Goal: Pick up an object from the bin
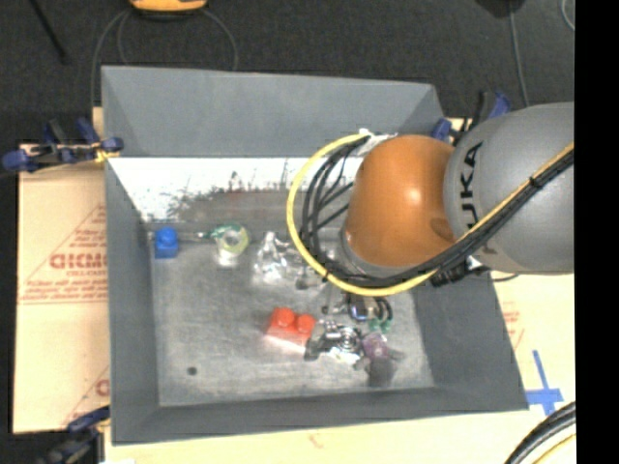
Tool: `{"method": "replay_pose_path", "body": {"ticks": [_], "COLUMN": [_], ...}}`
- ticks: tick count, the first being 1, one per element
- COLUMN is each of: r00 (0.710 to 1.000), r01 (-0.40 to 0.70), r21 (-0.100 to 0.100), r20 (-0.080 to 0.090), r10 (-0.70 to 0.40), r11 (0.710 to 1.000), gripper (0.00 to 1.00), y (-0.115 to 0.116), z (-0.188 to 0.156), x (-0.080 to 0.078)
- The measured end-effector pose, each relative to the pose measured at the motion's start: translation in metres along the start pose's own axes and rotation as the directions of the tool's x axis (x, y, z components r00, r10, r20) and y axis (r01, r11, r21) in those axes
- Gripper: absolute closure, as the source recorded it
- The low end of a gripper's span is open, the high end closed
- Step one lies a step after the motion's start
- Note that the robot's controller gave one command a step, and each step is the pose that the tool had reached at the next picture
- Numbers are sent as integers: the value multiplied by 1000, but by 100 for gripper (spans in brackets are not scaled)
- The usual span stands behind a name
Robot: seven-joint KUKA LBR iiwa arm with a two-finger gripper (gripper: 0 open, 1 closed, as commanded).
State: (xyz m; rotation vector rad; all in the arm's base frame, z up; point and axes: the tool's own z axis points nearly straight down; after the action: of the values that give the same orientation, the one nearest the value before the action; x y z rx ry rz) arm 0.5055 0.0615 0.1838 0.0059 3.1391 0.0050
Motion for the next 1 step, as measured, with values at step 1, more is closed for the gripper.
{"method": "replay_pose_path", "body": {"ticks": [1], "r00": [974], "r01": [-227], "r21": [0], "r20": [3], "r10": [227], "r11": [974], "gripper": [0], "y": [5], "z": [100], "x": [-19]}}
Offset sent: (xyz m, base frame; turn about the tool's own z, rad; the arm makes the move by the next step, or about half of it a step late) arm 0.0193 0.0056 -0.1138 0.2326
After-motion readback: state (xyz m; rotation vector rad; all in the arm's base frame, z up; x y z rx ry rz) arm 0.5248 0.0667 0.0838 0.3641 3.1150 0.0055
